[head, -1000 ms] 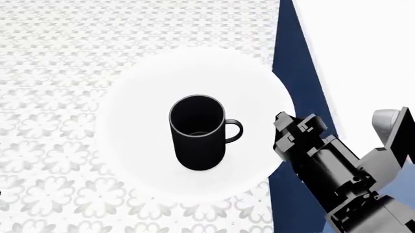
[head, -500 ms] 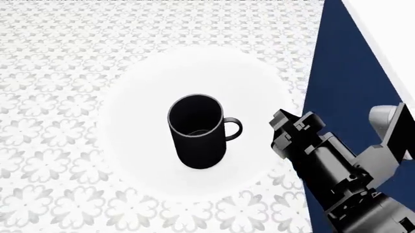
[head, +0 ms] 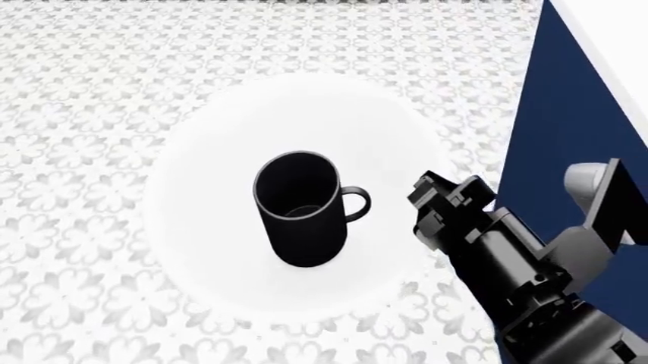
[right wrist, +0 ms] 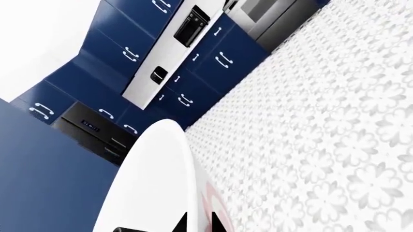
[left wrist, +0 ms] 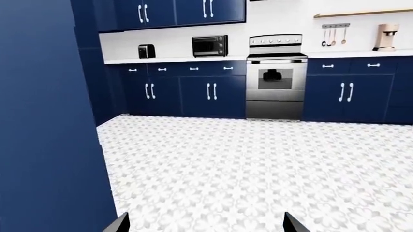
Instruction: Place the cup inside the bowl on the dining table and move the bowl to any counter.
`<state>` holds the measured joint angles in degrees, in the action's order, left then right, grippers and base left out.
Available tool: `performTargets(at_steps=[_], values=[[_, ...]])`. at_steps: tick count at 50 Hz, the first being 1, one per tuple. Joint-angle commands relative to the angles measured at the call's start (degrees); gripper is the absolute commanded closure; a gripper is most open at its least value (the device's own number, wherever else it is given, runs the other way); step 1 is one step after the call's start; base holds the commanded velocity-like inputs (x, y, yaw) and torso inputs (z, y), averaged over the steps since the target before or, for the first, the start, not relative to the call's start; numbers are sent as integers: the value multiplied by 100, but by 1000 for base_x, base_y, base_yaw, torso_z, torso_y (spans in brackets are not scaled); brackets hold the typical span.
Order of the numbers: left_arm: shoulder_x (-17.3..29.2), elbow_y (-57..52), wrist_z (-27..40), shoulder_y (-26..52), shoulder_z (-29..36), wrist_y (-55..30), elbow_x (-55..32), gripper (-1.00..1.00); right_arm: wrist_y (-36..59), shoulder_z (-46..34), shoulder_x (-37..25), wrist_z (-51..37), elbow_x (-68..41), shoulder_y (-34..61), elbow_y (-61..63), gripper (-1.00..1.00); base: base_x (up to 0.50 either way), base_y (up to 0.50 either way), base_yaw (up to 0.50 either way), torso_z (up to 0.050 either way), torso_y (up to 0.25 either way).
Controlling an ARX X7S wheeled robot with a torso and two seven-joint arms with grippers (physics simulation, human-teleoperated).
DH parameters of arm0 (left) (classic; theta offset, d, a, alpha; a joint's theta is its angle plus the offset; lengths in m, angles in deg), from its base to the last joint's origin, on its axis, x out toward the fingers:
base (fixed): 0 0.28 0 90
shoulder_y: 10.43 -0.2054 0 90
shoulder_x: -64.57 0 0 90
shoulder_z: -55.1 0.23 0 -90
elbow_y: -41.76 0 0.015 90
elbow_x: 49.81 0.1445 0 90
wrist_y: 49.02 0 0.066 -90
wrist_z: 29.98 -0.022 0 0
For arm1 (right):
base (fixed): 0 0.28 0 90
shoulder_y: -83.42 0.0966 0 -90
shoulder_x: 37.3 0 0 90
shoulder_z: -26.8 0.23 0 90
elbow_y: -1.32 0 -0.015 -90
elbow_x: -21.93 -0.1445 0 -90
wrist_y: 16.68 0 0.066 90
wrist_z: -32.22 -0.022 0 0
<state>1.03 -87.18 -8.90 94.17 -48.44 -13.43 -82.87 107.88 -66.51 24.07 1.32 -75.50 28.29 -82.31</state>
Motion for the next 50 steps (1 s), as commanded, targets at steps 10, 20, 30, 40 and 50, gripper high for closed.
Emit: performTargets(at_steps=[10,20,30,40,50], values=[[52,39,-127,-136,-101,160,-94,-100,6,-80,31,181,138,121,31,100,500,-1,0,0,2],[-12,40,-12,-41,48,124,-55,-100,15,-140,16,173,218,179,8,100,500,1,0,0,1],[20,52,-16,-61,24,147,-67,-100,-14,-143,24,139,219,188,-45,100,500,124,0,0,2],[30,39,7,-52,46,135,-83,-100,-17,-150,4,149,215,146,-58,100,500,175,0,0,1],[-30,45,90,-24,165,150,-34,-100,0,-198,-5,144,240,165,-73,100,500,177,0,1,2]])
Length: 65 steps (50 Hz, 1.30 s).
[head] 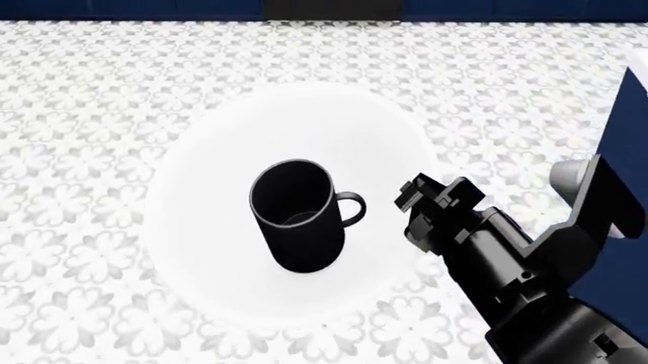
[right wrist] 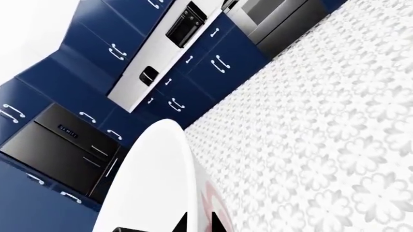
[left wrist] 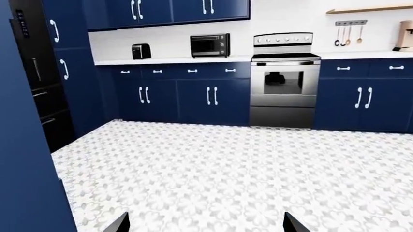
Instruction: Place the cup inside the bowl on the dining table and move the bowl to any counter.
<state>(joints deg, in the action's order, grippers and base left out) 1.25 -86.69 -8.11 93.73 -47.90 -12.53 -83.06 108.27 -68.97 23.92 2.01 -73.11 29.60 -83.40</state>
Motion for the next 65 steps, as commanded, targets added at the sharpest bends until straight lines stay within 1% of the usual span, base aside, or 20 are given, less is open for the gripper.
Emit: performTargets(at_steps=[1,7,18,25,28,39,49,63,64,65], values=[[-89,3,54,48,186,59,21,-100,-40,43,13,81,8,29,30,100,500,180,0,0,0],[-215,1,225,169,432,19,125,-100,-51,43,13,69,2,43,28,100,500,177,0,0,2],[-198,18,224,189,415,23,87,-100,-84,55,18,60,-11,41,28,100,500,176,0,0,2],[60,23,-77,-74,-72,125,-138,-100,-89,48,18,61,-19,52,28,100,500,176,0,0,1],[104,38,-140,-136,-154,166,-168,-100,-95,45,23,63,-22,51,17,100,500,176,0,0,0],[-89,22,138,44,261,107,10,-100,-107,18,34,92,-2,37,7,100,500,176,0,0,2],[-153,42,231,108,395,106,61,-100,-125,7,38,107,7,22,1,100,500,177,0,0,1],[-124,48,233,160,319,66,-37,-100,-135,-19,42,122,18,34,-29,100,500,176,0,1,2],[-156,49,216,161,219,67,-123,-100,-136,-19,40,120,18,36,-29,100,500,177,0,0,0],[-235,76,146,146,-26,109,-323,-100,-137,-19,38,115,17,36,-32,100,500,177,0,0,0]])
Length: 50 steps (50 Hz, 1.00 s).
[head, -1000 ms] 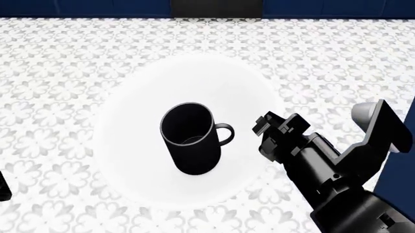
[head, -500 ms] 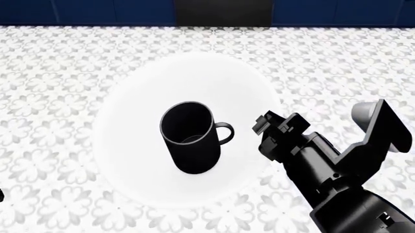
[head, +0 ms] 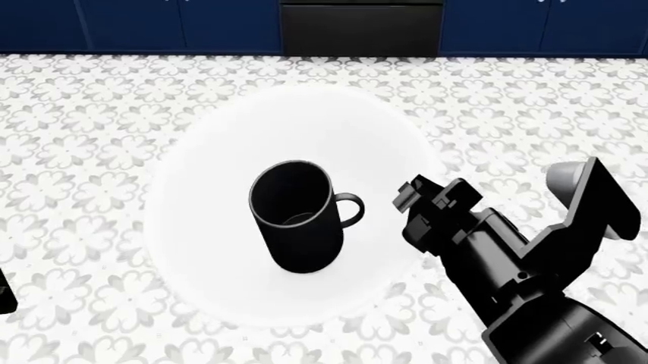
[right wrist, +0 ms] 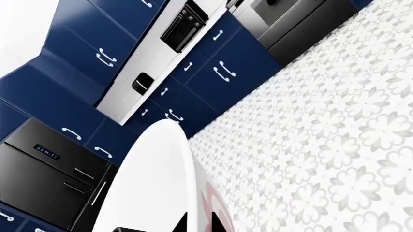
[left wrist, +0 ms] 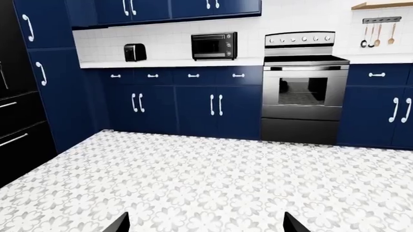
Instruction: Place the cup inside the bowl on the dining table and move the bowl to any counter.
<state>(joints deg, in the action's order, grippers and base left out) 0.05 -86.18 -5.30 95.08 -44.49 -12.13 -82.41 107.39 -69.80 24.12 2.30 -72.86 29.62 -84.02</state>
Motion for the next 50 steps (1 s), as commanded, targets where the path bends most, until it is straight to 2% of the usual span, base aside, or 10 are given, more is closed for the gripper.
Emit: performTargets(at_steps=[1,2,11,15,25,39,50], values=[[-38,-3,-150,-1,-363,82,-343,-100,-49,62,16,85,-7,35,31,100,500,177,0,0,0],[-127,21,-163,16,-592,13,-586,-100,-43,60,15,72,-18,50,39,100,500,180,0,0,0],[75,202,-795,-30,-722,476,-689,-100,-58,50,23,85,-16,44,27,100,500,177,0,0,2],[232,136,-656,16,-469,490,-338,-100,-64,43,20,93,-5,40,23,100,500,176,0,0,0],[372,67,-661,141,-521,326,-467,-100,-67,17,21,94,14,71,9,100,500,178,0,0,2],[331,6,-534,294,-189,235,-390,-100,-99,3,25,127,45,71,-20,100,500,179,0,1,1],[523,-44,-693,178,-613,200,-660,-100,-88,-38,46,151,45,131,-75,100,500,179,0,0,2]])
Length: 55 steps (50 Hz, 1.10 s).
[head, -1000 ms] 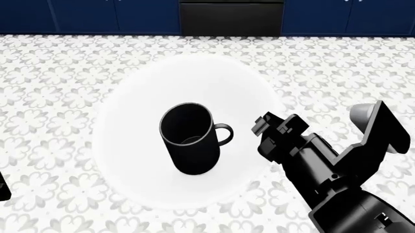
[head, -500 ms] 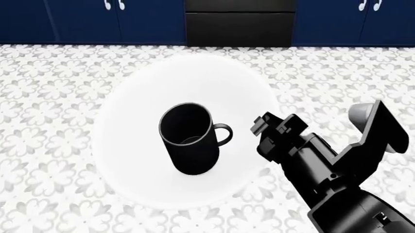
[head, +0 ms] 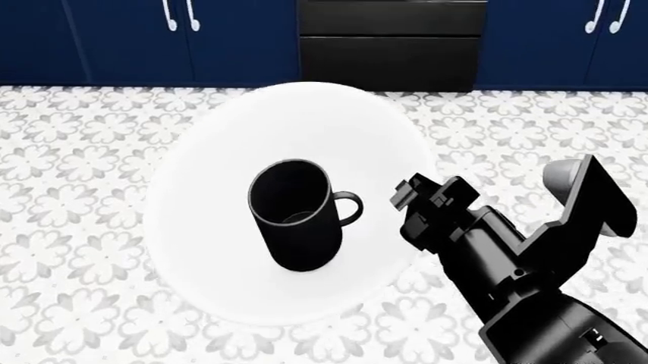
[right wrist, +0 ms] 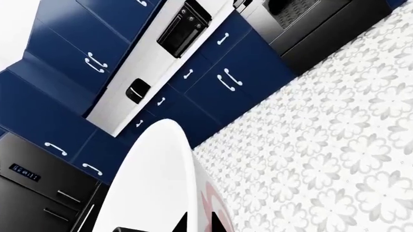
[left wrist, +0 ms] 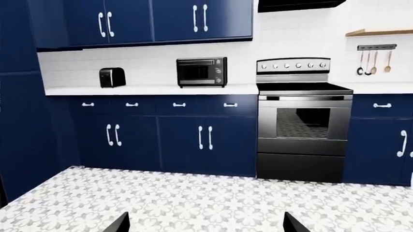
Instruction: Place the cup inside the bowl on the dining table and move the bowl to any counter.
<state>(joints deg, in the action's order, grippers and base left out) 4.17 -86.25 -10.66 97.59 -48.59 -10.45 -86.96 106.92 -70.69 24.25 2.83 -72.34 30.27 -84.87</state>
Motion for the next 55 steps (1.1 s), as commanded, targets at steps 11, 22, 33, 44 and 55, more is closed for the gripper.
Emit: performTargets(at_steps=[11,22,33,44,55], values=[[163,-78,-90,86,-181,-120,-314,-100,-21,30,26,45,-40,109,42,100,500,179,0,0,1],[42,-37,57,185,69,-130,-213,-100,-66,51,14,30,-29,87,46,100,500,181,0,0,2],[97,90,-81,40,-49,29,-218,-100,-69,20,15,50,-6,99,11,100,500,181,0,0,2],[176,89,-208,-143,-233,111,-305,-100,-132,74,-6,57,-17,24,78,100,500,186,0,1,2],[-27,61,52,3,207,87,-94,-100,-136,83,-44,54,-29,-15,116,100,500,187,0,0,1]])
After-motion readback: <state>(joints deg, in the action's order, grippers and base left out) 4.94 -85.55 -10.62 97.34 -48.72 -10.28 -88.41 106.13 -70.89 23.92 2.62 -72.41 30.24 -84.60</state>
